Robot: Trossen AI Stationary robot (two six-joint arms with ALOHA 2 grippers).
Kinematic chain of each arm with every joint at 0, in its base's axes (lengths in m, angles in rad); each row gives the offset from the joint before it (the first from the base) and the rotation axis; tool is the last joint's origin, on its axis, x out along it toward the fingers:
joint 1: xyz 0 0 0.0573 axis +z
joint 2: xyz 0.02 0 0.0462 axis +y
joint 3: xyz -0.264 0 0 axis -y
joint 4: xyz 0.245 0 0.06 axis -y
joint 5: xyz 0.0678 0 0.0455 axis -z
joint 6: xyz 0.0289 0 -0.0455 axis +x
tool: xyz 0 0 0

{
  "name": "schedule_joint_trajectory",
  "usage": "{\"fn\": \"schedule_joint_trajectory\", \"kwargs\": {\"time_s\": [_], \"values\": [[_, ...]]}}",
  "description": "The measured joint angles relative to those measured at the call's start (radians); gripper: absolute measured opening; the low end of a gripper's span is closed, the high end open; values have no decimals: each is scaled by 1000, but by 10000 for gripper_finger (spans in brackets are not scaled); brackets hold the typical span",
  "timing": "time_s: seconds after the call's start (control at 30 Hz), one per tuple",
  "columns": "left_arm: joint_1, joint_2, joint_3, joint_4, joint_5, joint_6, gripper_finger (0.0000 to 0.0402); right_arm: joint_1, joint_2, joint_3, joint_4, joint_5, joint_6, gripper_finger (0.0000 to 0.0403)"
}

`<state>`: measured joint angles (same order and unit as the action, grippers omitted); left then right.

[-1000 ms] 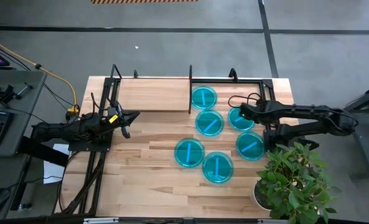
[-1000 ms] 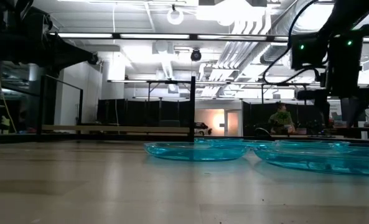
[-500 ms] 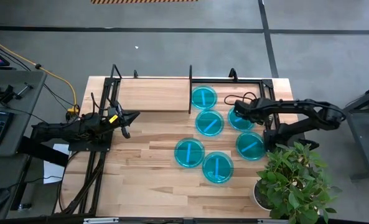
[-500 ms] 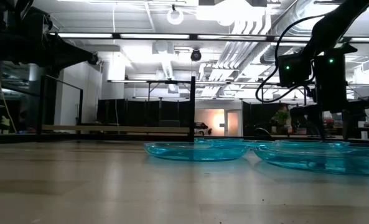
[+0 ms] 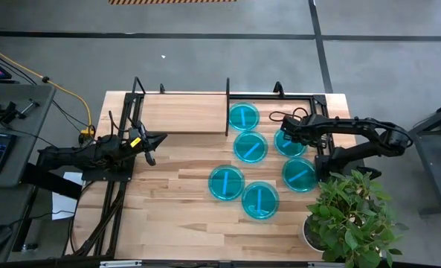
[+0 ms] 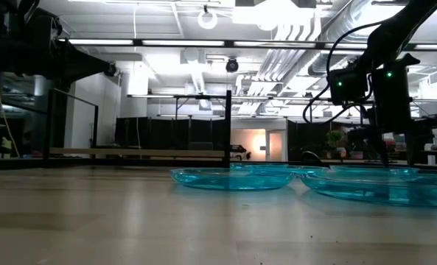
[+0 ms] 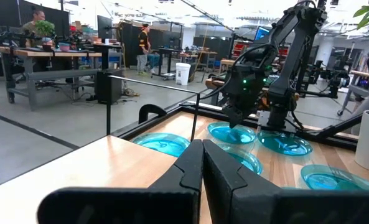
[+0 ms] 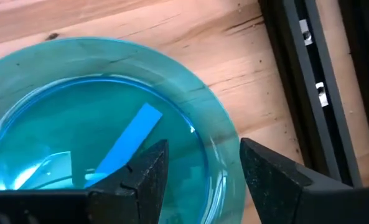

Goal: Place and stack plates onto a shelf
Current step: Put the blue plate on the shelf

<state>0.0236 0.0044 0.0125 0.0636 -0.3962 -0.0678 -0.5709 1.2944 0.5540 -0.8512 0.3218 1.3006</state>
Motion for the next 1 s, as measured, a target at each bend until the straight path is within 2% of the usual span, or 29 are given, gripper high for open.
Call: {"fn": "schedule_joint_trajectory", "kwargs": {"time_s": [0.3,0.83,0.9,1.0], "values": [[0,0,0,0,0,0,1,0,-2,0,-102,52,-19,192],[0,0,0,0,0,0,1,-80,67,2,29,-17,-157,191],[0,0,0,0,0,0,1,-80,75,3,38,-23,-158,180],[0,0,0,0,0,0,1,-79,81,4,48,-30,-170,143]]}}
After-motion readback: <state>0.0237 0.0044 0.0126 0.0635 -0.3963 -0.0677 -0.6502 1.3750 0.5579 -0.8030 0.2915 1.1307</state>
